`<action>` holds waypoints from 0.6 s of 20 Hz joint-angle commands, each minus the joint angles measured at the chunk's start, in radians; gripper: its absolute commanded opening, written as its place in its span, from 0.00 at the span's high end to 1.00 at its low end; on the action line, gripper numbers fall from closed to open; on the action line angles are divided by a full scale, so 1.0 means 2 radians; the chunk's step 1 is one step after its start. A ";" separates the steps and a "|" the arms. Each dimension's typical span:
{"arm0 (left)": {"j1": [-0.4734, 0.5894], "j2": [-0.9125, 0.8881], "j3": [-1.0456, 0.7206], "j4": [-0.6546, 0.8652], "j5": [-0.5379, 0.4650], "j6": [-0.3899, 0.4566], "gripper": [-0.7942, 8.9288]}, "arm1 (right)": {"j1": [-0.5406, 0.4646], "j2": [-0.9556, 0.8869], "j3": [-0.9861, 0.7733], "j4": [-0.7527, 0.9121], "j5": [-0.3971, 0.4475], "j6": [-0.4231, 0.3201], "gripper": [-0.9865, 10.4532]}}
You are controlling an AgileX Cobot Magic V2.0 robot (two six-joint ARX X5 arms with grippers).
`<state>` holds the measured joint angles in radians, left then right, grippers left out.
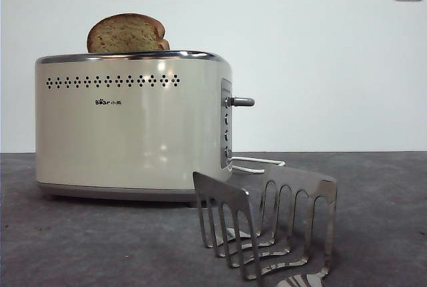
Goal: Pick up a slice of bread from the rack,put the bread on the toaster,press the button
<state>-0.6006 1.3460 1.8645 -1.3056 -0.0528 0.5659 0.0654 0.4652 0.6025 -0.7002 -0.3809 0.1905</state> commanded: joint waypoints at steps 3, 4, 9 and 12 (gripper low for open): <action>-0.003 -0.055 -0.003 -0.007 0.047 -0.220 0.93 | 0.000 0.075 0.001 0.148 -0.156 0.157 0.92; -0.003 -0.066 -0.003 -0.007 0.049 -0.236 0.93 | 0.000 0.107 0.001 0.191 -0.188 0.188 0.92; -0.003 -0.103 -0.003 -0.007 0.070 -0.282 0.93 | 0.008 0.278 0.023 0.342 -0.303 0.273 0.92; -0.003 -0.120 -0.008 -0.007 0.070 -0.287 0.93 | 0.027 0.348 0.062 0.346 -0.303 0.272 0.92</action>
<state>-0.6079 1.1198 1.8603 -1.3224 0.0830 0.0162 0.1070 1.1202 0.7021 -0.0212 -0.9798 0.7082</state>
